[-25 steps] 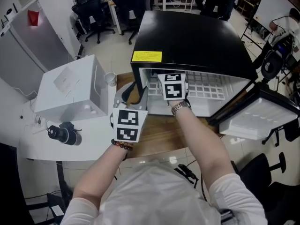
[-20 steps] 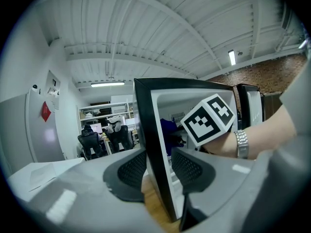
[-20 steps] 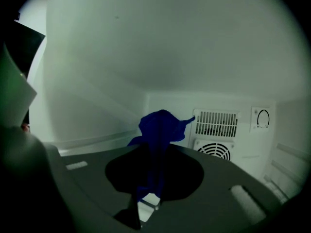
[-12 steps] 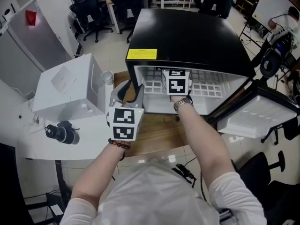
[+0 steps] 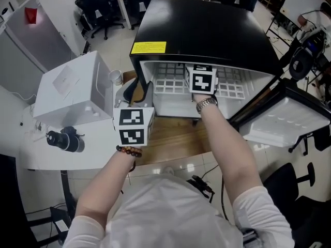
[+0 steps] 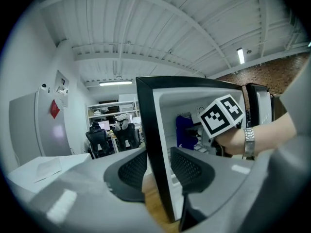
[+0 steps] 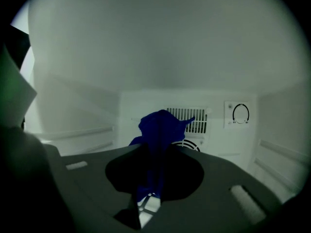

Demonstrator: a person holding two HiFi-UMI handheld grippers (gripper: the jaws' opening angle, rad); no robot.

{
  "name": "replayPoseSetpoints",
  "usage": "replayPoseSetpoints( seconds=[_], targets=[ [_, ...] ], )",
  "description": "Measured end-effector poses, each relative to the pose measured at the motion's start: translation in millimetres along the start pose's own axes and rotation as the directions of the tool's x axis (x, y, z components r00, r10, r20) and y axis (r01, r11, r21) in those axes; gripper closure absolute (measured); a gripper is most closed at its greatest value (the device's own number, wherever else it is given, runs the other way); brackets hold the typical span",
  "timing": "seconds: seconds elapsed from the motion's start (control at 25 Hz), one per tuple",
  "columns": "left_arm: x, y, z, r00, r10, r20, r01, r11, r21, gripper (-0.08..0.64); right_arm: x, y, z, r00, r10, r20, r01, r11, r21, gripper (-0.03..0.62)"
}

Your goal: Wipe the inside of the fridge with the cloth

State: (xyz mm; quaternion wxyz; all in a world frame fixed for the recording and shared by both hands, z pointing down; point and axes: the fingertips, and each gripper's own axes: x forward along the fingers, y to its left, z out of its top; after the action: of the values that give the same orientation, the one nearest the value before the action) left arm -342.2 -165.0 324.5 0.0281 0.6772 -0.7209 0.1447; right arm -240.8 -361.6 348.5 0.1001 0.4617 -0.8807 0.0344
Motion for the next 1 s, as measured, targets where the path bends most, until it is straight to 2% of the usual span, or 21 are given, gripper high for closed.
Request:
replayPoseSetpoints(
  seconds=[0.12,0.6,0.8,1.0],
  targets=[
    [1.7,2.1,-0.8,0.999,0.024,-0.025,-0.024,0.999,-0.026,0.431,-3.7,-10.3,3.3,1.0,-0.017,0.006,0.017,1.0,-0.004,0.525],
    [10.5,3.2,1.2,0.985,0.055,-0.165,-0.073,0.992,-0.103,0.426,-10.5,-43.9,0.9,0.999,-0.048,0.001,0.048,0.999,0.025,0.525],
    [10.0,3.5,3.7,0.982,0.076,-0.172,-0.092,0.992,-0.083,0.42,-15.8,-58.3,-2.6,0.998,-0.063,-0.005,0.063,0.997,0.038,0.525],
    [13.2,5.1,6.5,0.981,0.088,-0.17,-0.109,0.987,-0.117,0.42,-20.9,-71.6,-3.2,0.997,-0.079,-0.004,0.079,0.996,0.042,0.525]
  ],
)
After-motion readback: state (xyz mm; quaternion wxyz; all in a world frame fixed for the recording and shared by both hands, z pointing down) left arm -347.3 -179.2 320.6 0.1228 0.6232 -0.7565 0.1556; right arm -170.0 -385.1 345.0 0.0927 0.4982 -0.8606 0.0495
